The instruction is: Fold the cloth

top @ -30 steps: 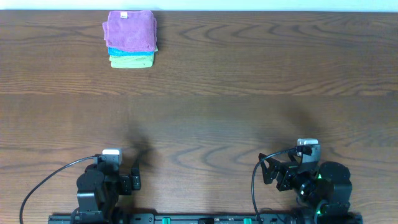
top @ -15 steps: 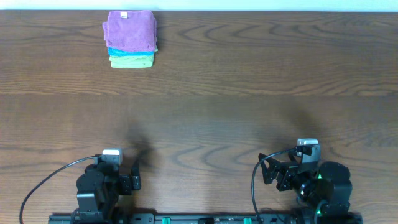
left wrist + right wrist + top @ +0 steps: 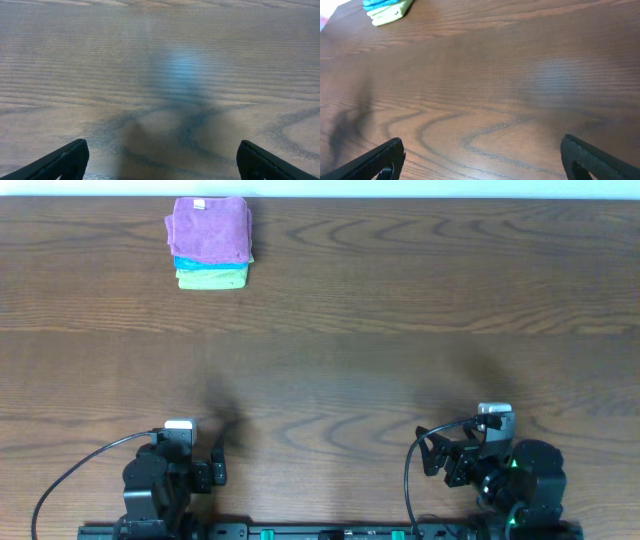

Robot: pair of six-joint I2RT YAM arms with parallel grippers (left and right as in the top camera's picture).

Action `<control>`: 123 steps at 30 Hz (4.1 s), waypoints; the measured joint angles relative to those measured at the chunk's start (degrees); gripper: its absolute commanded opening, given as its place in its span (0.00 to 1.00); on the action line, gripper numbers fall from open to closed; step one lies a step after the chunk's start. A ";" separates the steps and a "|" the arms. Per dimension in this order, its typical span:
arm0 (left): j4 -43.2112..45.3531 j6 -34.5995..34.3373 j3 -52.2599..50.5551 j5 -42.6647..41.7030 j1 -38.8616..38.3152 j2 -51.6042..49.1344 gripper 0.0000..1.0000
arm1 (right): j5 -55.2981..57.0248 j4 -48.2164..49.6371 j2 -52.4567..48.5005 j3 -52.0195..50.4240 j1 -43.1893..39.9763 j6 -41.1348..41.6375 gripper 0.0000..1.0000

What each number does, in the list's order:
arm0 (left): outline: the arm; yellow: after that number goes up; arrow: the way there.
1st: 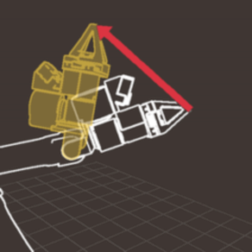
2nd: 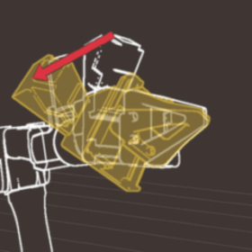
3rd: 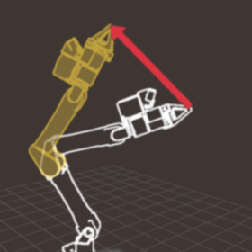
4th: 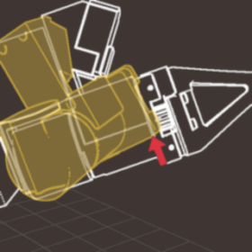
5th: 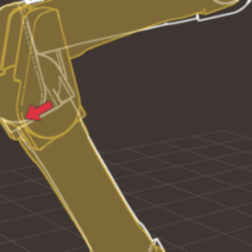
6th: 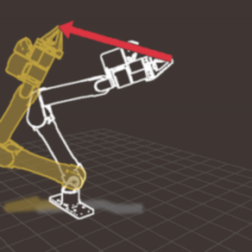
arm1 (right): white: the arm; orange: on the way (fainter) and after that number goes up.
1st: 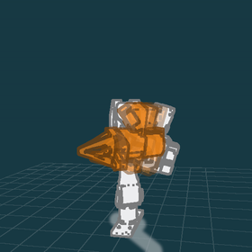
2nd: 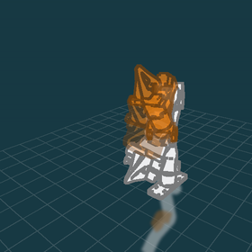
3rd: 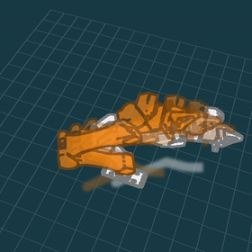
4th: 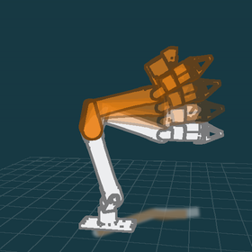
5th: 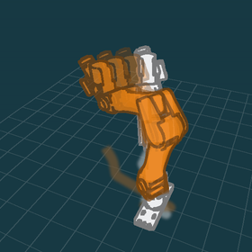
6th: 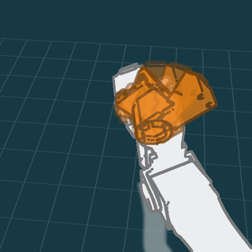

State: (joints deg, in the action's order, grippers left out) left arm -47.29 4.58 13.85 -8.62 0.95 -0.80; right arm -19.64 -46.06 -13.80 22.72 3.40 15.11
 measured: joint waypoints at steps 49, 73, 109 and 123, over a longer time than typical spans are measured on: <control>0.00 0.17 0.00 0.00 0.00 0.00 0.95 | 10.84 6.67 0.07 -1.79 0.00 -9.57 0.99; -0.02 0.20 0.00 0.00 0.00 0.07 0.95 | 18.40 17.62 9.35 -14.25 -2.12 -16.13 0.99; -0.02 0.20 0.00 0.00 0.00 0.07 0.95 | 19.28 17.64 12.87 -14.27 -2.21 -18.36 0.99; -0.02 0.20 0.00 0.00 0.00 0.07 0.95 | 19.28 17.64 12.85 -14.27 -2.21 -18.36 0.99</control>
State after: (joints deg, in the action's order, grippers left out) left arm -47.31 4.78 13.85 -8.62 0.95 -0.73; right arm -0.36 -28.42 -0.95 8.45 1.19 -3.25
